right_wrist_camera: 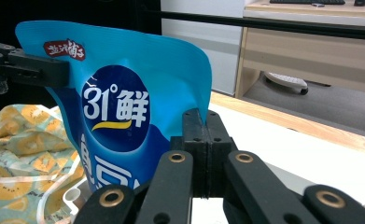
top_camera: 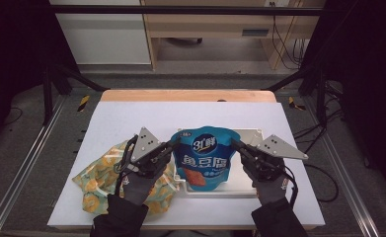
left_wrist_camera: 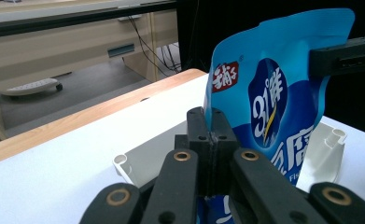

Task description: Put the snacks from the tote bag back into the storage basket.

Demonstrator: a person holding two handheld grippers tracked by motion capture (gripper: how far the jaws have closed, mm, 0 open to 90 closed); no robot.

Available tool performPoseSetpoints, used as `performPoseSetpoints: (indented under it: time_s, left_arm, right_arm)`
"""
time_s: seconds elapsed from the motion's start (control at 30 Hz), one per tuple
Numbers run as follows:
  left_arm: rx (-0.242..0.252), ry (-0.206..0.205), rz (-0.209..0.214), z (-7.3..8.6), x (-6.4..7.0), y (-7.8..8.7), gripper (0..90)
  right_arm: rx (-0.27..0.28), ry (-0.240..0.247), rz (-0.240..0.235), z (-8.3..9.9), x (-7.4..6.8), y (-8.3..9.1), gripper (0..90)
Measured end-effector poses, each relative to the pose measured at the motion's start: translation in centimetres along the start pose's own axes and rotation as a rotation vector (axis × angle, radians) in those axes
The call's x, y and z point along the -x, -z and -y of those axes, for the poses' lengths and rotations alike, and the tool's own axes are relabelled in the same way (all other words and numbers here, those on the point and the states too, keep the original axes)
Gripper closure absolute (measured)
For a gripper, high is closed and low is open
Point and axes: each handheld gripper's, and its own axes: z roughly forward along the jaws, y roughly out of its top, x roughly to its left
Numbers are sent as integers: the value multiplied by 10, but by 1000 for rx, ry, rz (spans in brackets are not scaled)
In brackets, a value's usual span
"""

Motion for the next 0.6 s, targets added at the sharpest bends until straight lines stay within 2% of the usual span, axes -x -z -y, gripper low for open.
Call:
performPoseSetpoints:
  time_s: [0.33,0.6]
  left_arm:
    - [0,-3,8,3,2,0,886]
    - [-3,-9,15,2,2,3,829]
  right_arm:
    - [-12,6,12,2,-2,1,892]
    - [-8,-8,18,4,0,3,842]
